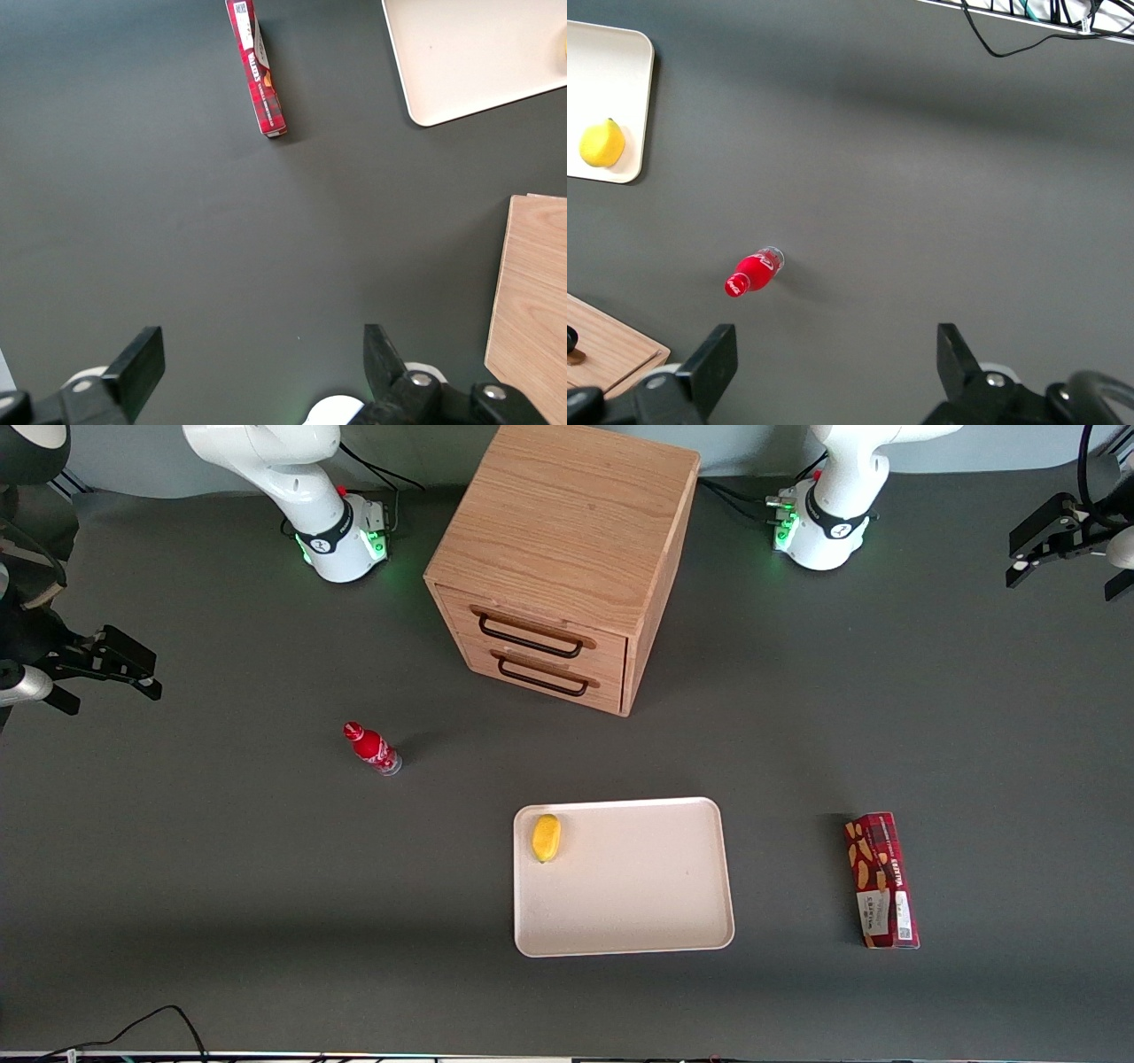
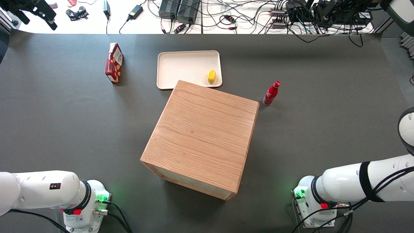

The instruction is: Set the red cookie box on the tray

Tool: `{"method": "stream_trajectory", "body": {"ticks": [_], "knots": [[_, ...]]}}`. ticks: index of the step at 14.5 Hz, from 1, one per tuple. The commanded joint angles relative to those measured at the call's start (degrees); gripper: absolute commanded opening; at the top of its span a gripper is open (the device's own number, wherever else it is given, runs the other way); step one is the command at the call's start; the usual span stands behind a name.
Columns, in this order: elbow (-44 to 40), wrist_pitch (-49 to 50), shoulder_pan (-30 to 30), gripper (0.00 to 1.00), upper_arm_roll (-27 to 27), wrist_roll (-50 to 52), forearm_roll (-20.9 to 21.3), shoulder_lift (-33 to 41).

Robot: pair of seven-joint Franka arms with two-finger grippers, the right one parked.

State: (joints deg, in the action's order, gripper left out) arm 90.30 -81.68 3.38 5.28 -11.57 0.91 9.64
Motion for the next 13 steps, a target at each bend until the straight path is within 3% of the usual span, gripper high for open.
{"method": "stream_trajectory", "body": {"ticks": [1,9,13], "knots": [[0.14,-0.50,0.40,1.00,-0.27,-1.43,-0.47,0.73],[-0.48,0.29,0.58,1.00,-0.54,2.78,-0.39,-0.23],[-5.47,0.20,0.23,1.00,-0.36,3.93,-0.56,-5.84]]}}
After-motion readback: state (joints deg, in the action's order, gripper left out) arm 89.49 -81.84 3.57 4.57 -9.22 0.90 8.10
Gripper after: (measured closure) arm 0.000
